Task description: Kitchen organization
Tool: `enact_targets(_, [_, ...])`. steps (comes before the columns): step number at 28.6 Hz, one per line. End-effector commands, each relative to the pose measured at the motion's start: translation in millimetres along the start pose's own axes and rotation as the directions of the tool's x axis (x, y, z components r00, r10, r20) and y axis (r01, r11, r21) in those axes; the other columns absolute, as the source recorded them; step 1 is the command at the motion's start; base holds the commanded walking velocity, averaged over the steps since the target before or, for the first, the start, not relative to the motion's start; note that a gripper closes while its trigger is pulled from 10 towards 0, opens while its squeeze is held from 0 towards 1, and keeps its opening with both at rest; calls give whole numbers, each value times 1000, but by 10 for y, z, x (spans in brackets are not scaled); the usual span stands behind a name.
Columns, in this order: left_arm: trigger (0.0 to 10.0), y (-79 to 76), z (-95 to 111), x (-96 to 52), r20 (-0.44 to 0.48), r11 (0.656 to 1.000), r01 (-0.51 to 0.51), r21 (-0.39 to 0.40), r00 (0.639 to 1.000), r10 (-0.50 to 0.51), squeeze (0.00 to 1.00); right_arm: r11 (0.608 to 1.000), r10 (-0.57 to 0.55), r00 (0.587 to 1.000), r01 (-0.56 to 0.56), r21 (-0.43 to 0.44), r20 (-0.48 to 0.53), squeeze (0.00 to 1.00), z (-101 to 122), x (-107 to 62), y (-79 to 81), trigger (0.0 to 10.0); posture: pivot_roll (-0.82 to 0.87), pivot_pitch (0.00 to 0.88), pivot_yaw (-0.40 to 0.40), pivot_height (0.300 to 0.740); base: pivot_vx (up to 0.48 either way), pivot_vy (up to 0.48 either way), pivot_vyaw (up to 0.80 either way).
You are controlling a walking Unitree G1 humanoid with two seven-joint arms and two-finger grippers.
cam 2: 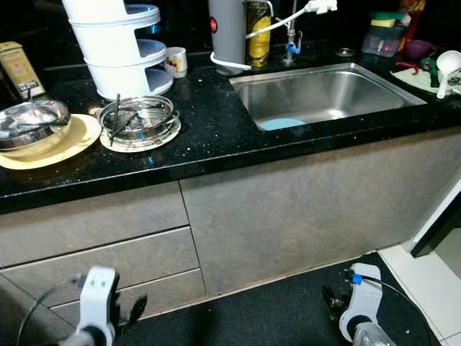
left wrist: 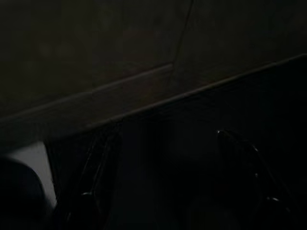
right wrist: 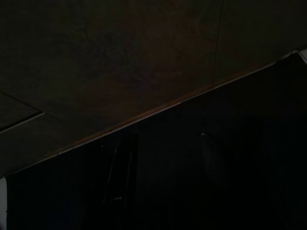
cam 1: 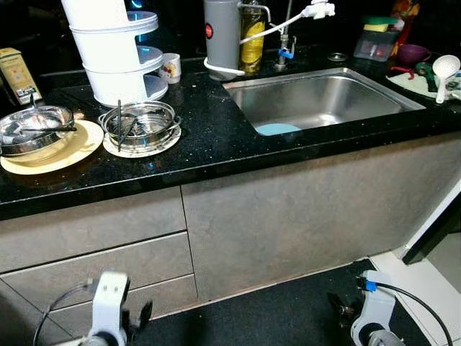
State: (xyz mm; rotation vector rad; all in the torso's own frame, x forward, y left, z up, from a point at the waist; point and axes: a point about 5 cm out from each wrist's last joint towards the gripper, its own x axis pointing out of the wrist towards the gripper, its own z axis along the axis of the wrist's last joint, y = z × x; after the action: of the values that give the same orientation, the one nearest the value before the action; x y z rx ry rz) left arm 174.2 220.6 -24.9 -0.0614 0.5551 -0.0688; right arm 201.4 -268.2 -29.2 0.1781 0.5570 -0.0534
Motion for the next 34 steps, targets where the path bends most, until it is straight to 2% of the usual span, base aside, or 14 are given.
enact_targets(1, [10000,108,-19,-23,6,991,-32,-129,999,33,0,1000,-1,1000,1,1,-4,0,-9,-7,5,10000,-69,0,13,740,0,0,0])
enact_targets(2, [10000,108,-19,-23,6,991,-32,-129,999,33,0,1000,-1,1000,1,1,-4,0,-9,-7,5,10000,-69,0,13,740,0,0,0])
enact_targets(5, [10000,180,13,-3,61,965,-6,-262,998,23,0,1000,1,1000,-1,0,-11,0,-24,-1,24,10000,-61,0,15,740,0,0,0])
enact_targets(6, [10000,180,13,-3,61,965,-6,-262,998,23,0,1000,1,1000,-1,0,-11,0,-24,-1,24,10000,-61,0,15,740,0,0,0])
enact_targets(8, [10000,175,-1,8,107,922,92,-376,993,-55,0,1000,3,1000,-3,-1,-16,0,-50,-5,41,10000,-62,0,23,740,0,0,0])
enact_targets(14, [10000,160,-41,-55,162,879,179,-442,980,-118,0,1000,1,1000,-1,5,-30,0,-125,-48,37,10000,-75,0,35,740,0,0,0])
enact_targets(16, [10000,133,-125,-124,147,871,212,-443,976,-163,0,1000,-9,999,10,22,-48,0,-210,-110,8,10000,-81,0,36,740,0,0,0])
enact_targets(17, [10000,136,-264,-253,128,859,195,-472,980,-152,0,999,-18,998,20,32,-64,0,-340,-234,-43,10000,-73,0,35,740,0,0,0])
enact_targets(19, [10000,138,-314,-302,119,855,188,-484,982,-148,0,999,-23,997,26,38,-70,0,-386,-281,-62,10000,-73,0,35,740,0,0,0])
enact_targets(20, [10000,144,-422,-436,113,849,188,-495,982,-151,0,999,-27,996,31,42,-81,0,-495,-409,-96,10000,-68,0,46,740,0,0,0])
enact_targets(23, [10000,148,-475,-498,107,845,187,-501,982,-153,0,998,-26,996,30,50,-84,0,-547,-467,-105,10000,-73,0,52,740,0,0,0])
enact_targets(27, [10000,169,-925,-953,47,814,139,-565,989,-137,0,992,-43,987,61,112,-153,0,-1002,-922,-177,10000,-107,0,106,740,0,0,0])
enact_targets(28, [10000,172,-992,-1003,31,806,123,-579,991,-130,0,992,-36,986,55,112,-164,0,-1060,-979,-176,10000,-105,0,109,740,0,0,0])
enact_targets(34, [10000,102,-1084,-990,-27,801,111,-589,987,-157,0,991,-41,978,65,113,-205,0,-1121,-1005,-194,10000,-84,0,112,740,0,0,0])
